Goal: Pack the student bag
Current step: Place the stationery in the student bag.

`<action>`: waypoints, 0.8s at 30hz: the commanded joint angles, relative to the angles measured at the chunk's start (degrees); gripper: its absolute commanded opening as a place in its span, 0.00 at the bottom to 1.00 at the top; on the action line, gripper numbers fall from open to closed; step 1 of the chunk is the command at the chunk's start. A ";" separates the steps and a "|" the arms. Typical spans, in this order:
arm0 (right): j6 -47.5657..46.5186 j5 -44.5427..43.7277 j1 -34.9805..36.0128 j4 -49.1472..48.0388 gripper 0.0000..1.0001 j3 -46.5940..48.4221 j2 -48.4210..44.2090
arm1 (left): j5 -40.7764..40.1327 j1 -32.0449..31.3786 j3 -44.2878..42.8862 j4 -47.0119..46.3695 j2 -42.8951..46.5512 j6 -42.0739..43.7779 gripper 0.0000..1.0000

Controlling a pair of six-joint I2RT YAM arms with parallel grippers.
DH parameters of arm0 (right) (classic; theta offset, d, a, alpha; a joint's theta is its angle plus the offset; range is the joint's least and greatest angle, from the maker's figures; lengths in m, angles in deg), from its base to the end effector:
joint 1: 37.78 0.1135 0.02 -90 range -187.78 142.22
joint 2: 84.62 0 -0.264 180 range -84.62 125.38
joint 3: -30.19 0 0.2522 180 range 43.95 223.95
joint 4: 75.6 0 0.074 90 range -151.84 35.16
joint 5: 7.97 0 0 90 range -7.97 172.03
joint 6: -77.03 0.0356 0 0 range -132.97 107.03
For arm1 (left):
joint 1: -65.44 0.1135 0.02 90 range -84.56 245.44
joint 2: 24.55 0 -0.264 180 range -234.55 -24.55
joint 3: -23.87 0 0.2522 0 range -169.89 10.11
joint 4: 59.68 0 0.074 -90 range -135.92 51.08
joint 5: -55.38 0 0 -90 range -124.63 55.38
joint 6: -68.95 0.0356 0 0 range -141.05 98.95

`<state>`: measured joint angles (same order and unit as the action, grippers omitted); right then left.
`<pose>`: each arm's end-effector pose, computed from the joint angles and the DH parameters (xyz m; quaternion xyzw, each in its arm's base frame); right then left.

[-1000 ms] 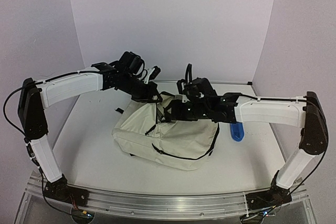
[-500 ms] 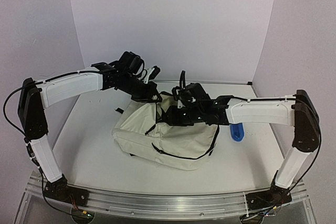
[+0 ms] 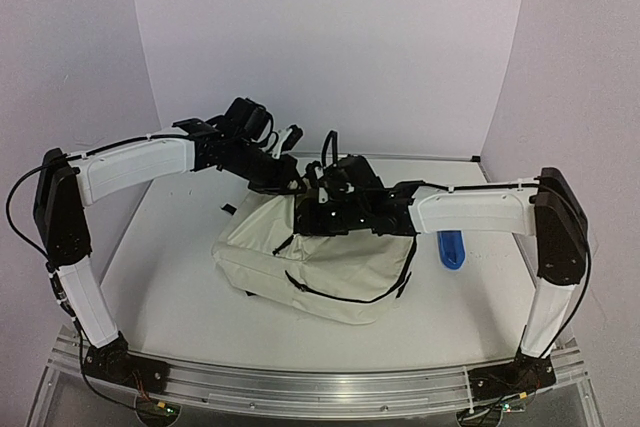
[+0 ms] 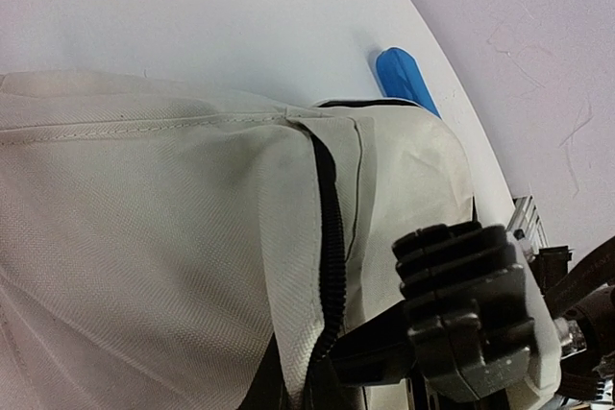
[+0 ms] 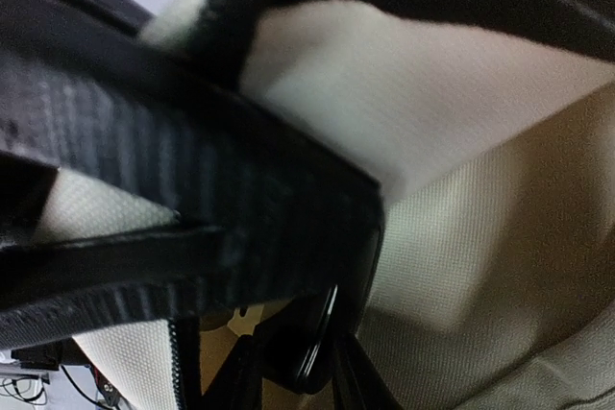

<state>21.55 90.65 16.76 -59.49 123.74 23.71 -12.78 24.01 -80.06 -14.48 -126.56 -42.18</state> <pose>0.2513 0.3620 0.2437 -0.1873 0.8478 0.3915 0.3048 0.2948 -0.2779 0.3068 0.2328 0.8741 -0.3508 0.2424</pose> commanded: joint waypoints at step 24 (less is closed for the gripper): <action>2.02 -26.93 -17.76 14.55 0.66 -25.10 -32.17 | 2.38 1.62 2.87 -9.00 4.79 -3.93 0.00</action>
<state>21.68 65.30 3.69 -47.56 101.03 -7.61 -10.77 25.28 -76.72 -18.96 -125.71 -45.32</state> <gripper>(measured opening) 0.641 0.032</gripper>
